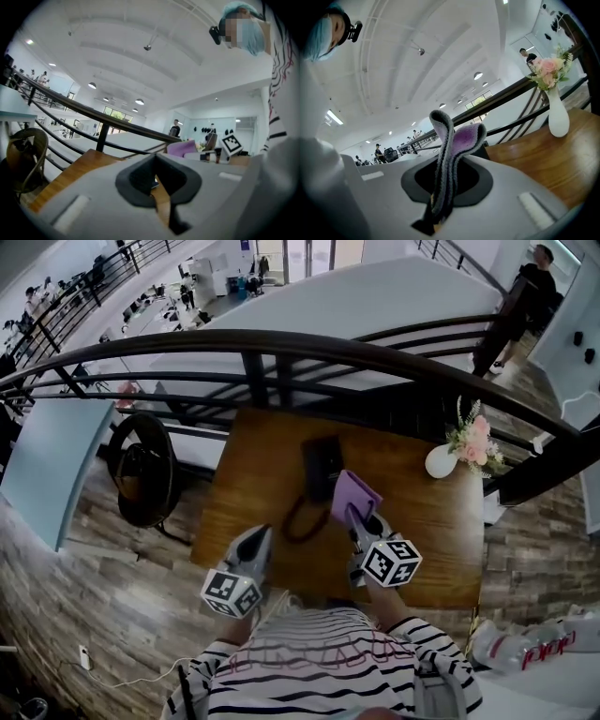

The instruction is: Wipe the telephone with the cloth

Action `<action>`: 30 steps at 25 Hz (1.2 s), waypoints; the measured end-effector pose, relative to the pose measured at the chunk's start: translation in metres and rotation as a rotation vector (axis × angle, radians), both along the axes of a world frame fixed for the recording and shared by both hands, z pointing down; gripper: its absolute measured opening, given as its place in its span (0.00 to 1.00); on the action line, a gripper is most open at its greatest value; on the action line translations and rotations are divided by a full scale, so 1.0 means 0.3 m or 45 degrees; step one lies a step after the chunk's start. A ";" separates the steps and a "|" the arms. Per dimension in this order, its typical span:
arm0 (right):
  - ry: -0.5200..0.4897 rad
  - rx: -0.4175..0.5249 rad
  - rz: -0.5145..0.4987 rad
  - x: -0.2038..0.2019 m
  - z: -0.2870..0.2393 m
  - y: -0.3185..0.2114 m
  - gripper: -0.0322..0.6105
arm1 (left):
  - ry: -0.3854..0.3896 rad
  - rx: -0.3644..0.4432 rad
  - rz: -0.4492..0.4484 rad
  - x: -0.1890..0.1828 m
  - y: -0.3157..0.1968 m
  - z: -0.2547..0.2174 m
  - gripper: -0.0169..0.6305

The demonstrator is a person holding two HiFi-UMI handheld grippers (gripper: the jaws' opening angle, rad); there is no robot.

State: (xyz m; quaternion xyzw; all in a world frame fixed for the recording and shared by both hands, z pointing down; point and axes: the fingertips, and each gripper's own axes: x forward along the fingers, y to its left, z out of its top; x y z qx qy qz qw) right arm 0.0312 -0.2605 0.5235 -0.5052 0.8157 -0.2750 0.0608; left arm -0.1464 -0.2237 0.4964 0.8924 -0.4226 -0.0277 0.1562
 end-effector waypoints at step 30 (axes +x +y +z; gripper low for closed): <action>0.156 -0.283 -0.380 -0.205 0.400 -0.673 0.11 | -0.040 -0.135 -0.367 -0.053 -0.136 0.098 0.03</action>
